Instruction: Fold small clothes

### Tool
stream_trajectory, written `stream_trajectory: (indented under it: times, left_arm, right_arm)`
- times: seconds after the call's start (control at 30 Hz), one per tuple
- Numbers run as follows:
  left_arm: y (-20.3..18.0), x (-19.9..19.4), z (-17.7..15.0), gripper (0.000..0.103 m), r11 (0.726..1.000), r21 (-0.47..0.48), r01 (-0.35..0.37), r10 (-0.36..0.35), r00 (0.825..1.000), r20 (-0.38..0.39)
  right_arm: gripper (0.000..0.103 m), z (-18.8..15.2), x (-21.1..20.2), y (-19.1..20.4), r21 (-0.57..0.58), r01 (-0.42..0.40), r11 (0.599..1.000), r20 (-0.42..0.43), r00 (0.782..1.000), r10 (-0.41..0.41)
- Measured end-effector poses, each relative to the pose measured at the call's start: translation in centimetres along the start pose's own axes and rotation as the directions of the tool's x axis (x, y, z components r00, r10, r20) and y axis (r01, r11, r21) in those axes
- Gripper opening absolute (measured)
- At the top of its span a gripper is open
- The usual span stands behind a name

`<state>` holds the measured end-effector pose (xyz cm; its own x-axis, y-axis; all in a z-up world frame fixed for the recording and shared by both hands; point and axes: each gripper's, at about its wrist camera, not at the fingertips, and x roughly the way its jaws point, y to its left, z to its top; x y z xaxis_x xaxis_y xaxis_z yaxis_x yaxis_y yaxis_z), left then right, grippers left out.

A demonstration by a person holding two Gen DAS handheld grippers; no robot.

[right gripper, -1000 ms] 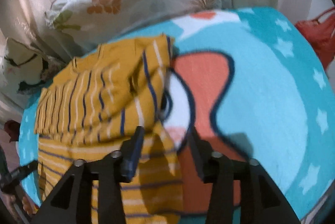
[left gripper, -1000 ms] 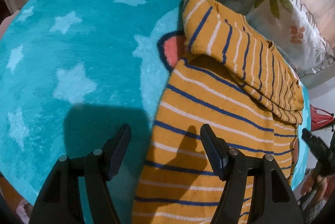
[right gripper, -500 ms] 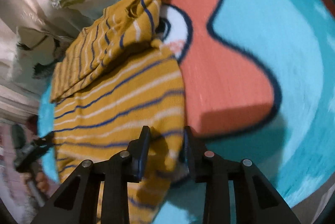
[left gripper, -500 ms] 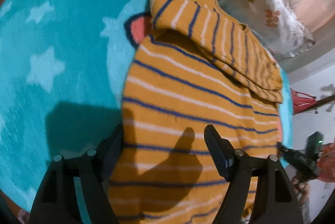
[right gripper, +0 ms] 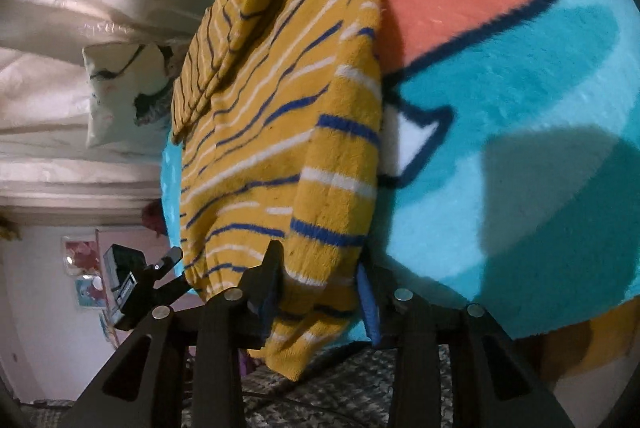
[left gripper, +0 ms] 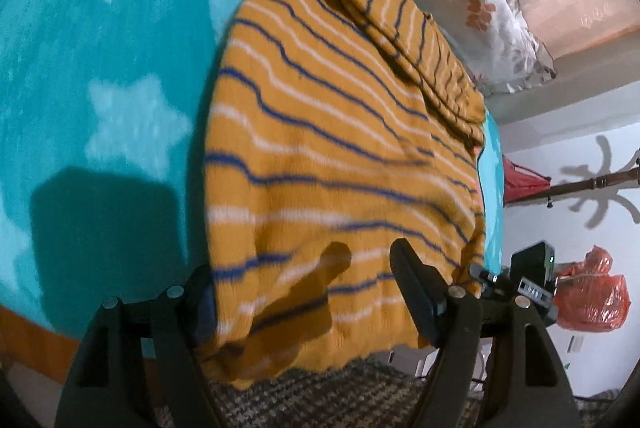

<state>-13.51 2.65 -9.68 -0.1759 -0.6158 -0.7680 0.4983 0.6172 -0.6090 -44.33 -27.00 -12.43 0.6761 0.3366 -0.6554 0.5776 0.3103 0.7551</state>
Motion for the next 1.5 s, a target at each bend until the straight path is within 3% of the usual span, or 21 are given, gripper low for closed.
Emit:
stream_trajectory:
  times: [0.2,0.37,0.43,0.47,0.53,0.57,0.6,0.7,0.83,1.0,1.13,1.23,1.33,1.4,1.43,1.5]
  left_arm:
    - [-0.8,0.2,-1.8,0.075,0.999,0.017,-0.034,0.034,0.999,-0.001]
    - [-1.0,0.3,-2.0,0.075,0.998,0.005,-0.062,0.062,0.998,0.015]
    - [-1.0,0.3,-2.0,0.070,0.996,0.004,-0.086,0.086,0.996,0.016]
    - [-1.1,0.3,-2.0,0.058,0.994,0.007,-0.112,0.112,0.994,0.018]
    - [-1.0,0.3,-1.9,0.024,0.985,0.010,-0.173,0.173,0.985,0.015]
    - [-0.6,0.3,-1.7,0.013,0.984,-0.007,-0.179,0.179,0.984,0.002]
    - [0.1,0.1,-1.6,0.013,0.988,-0.044,-0.145,0.145,0.989,-0.002]
    - [0.6,-0.7,-2.2,0.012,0.990,-0.083,-0.110,0.110,0.994,-0.006]
    - [-0.4,-1.6,-4.6,0.012,0.991,-0.101,-0.087,0.085,0.996,-0.027]
    - [0.3,0.5,-7.3,0.010,0.976,-0.169,-0.140,0.132,0.990,-0.052]
    - [1.1,1.0,-7.4,0.010,0.967,-0.203,-0.152,0.150,0.988,-0.025]
    - [1.1,0.9,-7.6,0.011,0.968,-0.203,-0.146,0.148,0.989,-0.006]
    - [2.0,0.5,-8.3,0.024,0.964,-0.219,-0.151,0.155,0.988,0.003]
    - [2.3,0.7,-8.9,0.048,0.957,-0.239,-0.166,0.173,0.985,0.006]
    - [2.5,0.8,-9.2,0.052,0.953,-0.254,-0.166,0.175,0.984,0.014]
    - [3.0,0.7,-9.7,0.060,0.953,-0.272,-0.134,0.148,0.989,0.031]
  right_arm:
    - [0.073,0.5,1.0,1.9,-0.002,0.017,1.000,-0.050,0.999,-0.017]
    - [0.075,1.4,2.5,4.0,-0.023,0.112,0.993,-0.104,0.988,-0.113]
    - [0.075,1.4,2.9,4.9,-0.076,0.165,0.983,-0.122,0.977,-0.173]
    - [0.075,1.2,2.9,5.0,-0.103,0.183,0.978,-0.127,0.972,-0.196]
    - [0.061,0.7,3.4,6.1,-0.199,0.256,0.946,-0.123,0.951,-0.283]
    - [0.037,0.5,3.6,6.5,-0.254,0.304,0.918,-0.112,0.934,-0.340]
    - [0.015,0.5,3.7,6.6,-0.279,0.308,0.910,-0.121,0.928,-0.352]
    - [0.012,1.0,2.7,4.4,-0.240,0.227,0.944,-0.172,0.947,-0.272]
    - [0.009,0.7,-0.5,1.9,-0.246,0.149,0.958,-0.209,0.957,-0.202]
    - [0.006,-1.2,-2.2,-1.0,-0.301,0.190,0.935,-0.260,0.927,-0.272]
    - [0.006,-0.3,-1.8,-1.6,-0.309,0.194,0.931,-0.235,0.933,-0.272]
    - [0.007,-0.4,-1.2,-1.1,-0.356,0.191,0.915,-0.250,0.924,-0.290]
    - [0.009,-0.3,-0.6,-1.1,-0.381,0.196,0.903,-0.256,0.917,-0.306]
    - [0.010,-0.6,0.0,-0.9,-0.376,0.193,0.906,-0.265,0.915,-0.305]
    - [0.010,-0.6,-0.1,-1.3,-0.374,0.191,0.907,-0.273,0.912,-0.305]
    - [0.021,-0.6,-0.1,-1.8,-0.368,0.189,0.910,-0.291,0.906,-0.306]
